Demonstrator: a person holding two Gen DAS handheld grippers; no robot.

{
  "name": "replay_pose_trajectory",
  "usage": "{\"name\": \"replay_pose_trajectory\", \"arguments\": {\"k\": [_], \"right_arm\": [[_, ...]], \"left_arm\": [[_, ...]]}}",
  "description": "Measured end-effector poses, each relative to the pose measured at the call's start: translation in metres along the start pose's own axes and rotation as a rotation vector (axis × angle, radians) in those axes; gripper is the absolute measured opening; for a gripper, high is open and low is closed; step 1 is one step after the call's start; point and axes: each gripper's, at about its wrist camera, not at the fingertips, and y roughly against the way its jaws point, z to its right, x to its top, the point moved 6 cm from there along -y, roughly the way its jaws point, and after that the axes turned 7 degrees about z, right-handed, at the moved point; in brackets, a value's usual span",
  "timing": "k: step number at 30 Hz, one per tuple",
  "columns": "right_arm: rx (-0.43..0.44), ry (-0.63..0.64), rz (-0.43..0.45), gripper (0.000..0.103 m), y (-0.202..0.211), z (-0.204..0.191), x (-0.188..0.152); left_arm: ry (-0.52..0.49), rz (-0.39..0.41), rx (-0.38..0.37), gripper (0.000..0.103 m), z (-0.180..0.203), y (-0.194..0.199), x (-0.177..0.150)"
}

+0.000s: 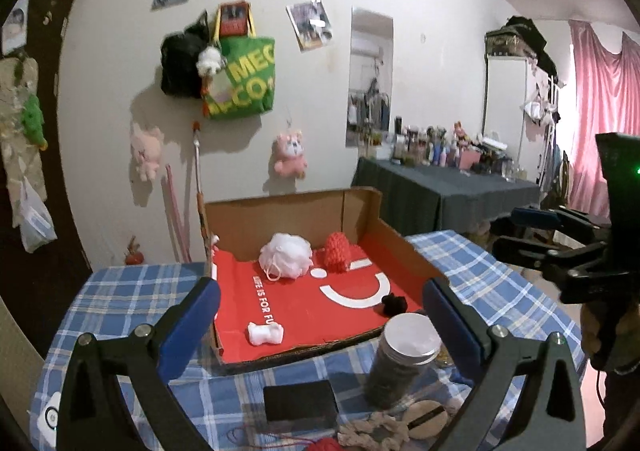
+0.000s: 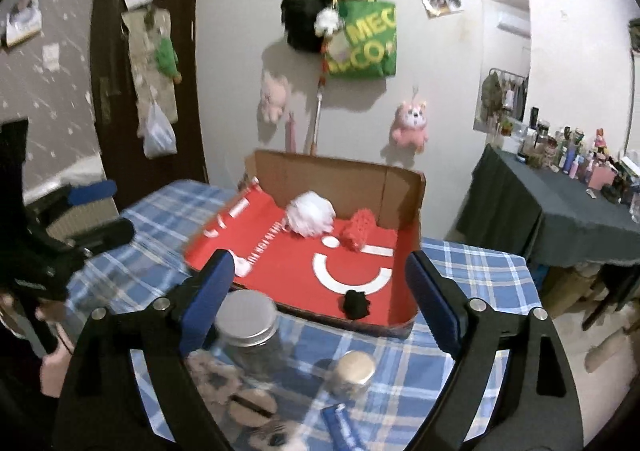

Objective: Organize soft objects
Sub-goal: 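Withdraw both tools from the box back toward the items on the table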

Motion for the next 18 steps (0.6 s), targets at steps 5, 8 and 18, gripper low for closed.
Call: {"name": "replay_pose_trajectory", "arguments": {"k": [5, 8, 18], "right_arm": [[-0.01, -0.021, 0.082, 0.097, 0.04, -0.012, -0.014], [-0.075, -0.004, 0.124, 0.097, 0.056, -0.018, -0.03], [-0.178, 0.016, 0.145, 0.097, 0.068, -0.04, -0.103]], "left_arm": [[0.015, 0.08, 0.028, 0.103, 0.008, 0.036, -0.008], [0.032, 0.114, 0.039, 0.103, 0.012, 0.053, -0.018], [0.092, 0.084, 0.084, 0.103, 0.022, 0.073, -0.075]]}}
